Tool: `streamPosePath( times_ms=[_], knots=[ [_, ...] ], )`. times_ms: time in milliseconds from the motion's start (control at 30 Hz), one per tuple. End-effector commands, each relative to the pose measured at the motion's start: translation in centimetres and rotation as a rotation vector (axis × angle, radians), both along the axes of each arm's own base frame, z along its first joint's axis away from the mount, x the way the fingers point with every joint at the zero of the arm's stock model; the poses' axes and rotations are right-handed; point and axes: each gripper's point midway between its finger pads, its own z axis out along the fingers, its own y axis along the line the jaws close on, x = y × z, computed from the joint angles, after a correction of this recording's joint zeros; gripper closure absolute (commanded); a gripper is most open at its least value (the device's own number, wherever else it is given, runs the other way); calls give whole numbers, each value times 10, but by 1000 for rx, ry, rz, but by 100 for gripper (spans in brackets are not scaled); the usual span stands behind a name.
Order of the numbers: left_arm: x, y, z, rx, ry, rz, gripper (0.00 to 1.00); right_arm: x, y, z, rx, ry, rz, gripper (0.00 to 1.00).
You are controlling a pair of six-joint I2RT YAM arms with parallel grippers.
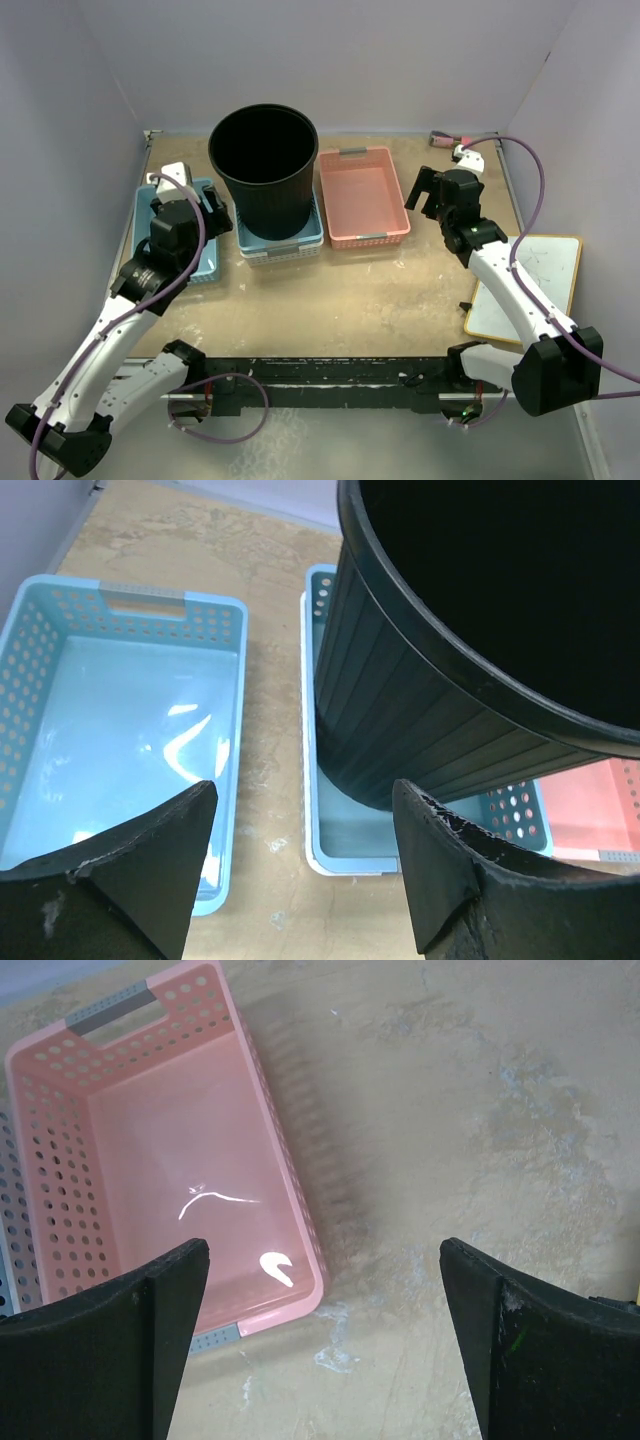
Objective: Turn the large container upside down
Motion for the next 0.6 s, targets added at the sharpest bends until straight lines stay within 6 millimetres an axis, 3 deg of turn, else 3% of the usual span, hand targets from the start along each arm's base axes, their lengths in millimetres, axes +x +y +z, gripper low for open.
streamPosePath(
  times_ms=[0,300,567],
  knots=[
    [-1,17,22,-40,-88,104,32,3,-1,25,12,-66,-14,0],
    [-1,17,27,-48,-100,109,32,3,1,24,19,-60,-3,0],
    [-11,-37,17,-85,-98,-230,32,8,25,19,12,-22,155,0]
  ],
)
